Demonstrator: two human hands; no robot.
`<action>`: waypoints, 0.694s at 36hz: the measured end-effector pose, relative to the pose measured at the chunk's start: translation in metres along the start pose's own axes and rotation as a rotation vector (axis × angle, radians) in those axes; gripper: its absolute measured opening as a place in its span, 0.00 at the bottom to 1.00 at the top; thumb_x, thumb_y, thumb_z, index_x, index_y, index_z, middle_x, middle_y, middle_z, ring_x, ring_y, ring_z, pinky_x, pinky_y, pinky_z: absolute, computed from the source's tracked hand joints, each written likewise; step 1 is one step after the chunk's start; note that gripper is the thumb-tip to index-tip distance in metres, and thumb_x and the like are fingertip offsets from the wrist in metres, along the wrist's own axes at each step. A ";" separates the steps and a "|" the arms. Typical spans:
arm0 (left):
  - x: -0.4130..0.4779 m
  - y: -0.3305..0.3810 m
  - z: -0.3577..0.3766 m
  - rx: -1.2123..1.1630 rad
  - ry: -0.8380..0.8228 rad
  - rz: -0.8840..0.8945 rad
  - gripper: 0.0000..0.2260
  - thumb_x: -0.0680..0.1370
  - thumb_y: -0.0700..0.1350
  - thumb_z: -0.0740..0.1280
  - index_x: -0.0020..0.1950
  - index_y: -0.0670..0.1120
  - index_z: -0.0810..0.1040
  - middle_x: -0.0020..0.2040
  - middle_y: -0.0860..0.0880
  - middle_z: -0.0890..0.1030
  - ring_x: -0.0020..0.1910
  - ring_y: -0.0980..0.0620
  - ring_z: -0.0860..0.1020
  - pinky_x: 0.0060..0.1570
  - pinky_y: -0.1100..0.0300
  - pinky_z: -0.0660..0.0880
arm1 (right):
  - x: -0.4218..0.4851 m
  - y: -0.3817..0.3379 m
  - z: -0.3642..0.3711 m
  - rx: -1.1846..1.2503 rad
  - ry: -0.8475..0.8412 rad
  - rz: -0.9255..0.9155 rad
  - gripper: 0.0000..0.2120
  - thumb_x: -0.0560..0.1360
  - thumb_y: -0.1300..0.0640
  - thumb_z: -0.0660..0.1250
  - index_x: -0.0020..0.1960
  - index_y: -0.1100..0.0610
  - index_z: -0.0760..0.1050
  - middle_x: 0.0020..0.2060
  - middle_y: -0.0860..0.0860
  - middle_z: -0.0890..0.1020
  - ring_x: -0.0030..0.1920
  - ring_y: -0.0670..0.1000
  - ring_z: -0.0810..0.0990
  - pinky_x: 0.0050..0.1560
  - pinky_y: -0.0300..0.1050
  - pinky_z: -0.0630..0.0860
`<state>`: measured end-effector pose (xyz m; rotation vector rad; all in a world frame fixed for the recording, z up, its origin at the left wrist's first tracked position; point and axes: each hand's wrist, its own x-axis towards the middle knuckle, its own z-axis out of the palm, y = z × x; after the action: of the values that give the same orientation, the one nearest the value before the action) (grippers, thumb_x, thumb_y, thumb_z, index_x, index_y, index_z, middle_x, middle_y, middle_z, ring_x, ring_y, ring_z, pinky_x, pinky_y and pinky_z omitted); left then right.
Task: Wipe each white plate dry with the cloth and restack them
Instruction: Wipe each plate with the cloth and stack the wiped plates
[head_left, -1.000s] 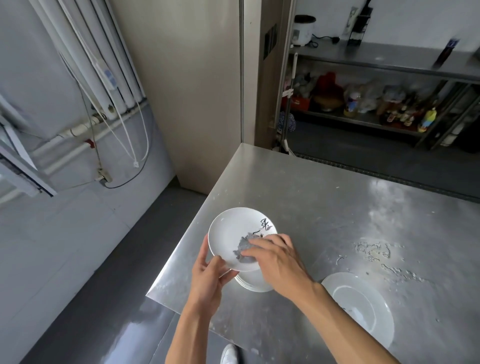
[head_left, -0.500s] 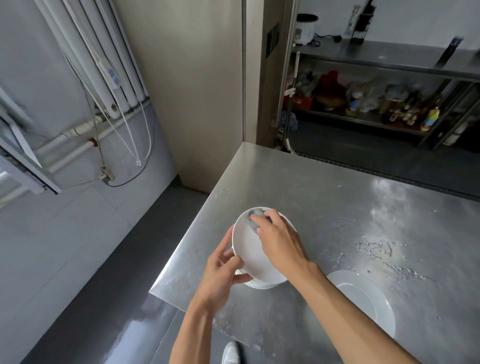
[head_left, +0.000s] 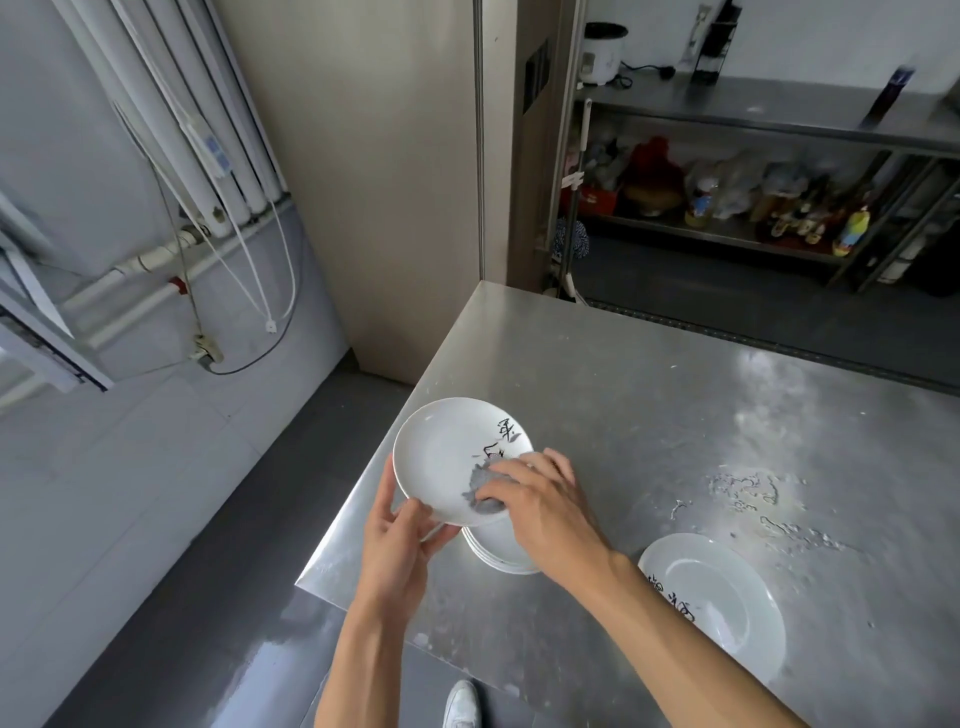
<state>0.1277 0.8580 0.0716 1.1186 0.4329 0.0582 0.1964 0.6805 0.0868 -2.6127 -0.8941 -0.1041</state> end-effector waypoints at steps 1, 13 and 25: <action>-0.001 -0.001 0.000 0.001 -0.001 -0.008 0.32 0.80 0.31 0.61 0.71 0.66 0.76 0.58 0.45 0.87 0.56 0.41 0.85 0.53 0.51 0.84 | 0.000 0.002 -0.001 -0.036 0.032 0.030 0.20 0.73 0.58 0.56 0.51 0.42 0.83 0.58 0.43 0.82 0.55 0.55 0.79 0.61 0.49 0.64; -0.005 -0.006 0.011 0.123 -0.206 -0.075 0.35 0.73 0.42 0.68 0.75 0.71 0.70 0.48 0.45 0.80 0.46 0.48 0.80 0.52 0.50 0.83 | 0.021 0.020 -0.005 -0.049 0.092 0.260 0.26 0.72 0.66 0.69 0.68 0.49 0.76 0.61 0.53 0.75 0.55 0.59 0.75 0.55 0.52 0.74; -0.006 -0.007 0.015 0.069 -0.062 -0.047 0.32 0.80 0.37 0.65 0.78 0.64 0.69 0.63 0.43 0.85 0.59 0.42 0.85 0.55 0.50 0.83 | 0.016 -0.013 0.001 0.174 -0.121 -0.137 0.17 0.76 0.54 0.61 0.63 0.44 0.76 0.66 0.46 0.75 0.57 0.52 0.76 0.59 0.47 0.74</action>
<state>0.1267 0.8402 0.0724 1.1747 0.4084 -0.0330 0.2010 0.6995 0.0934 -2.4166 -1.0733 0.0933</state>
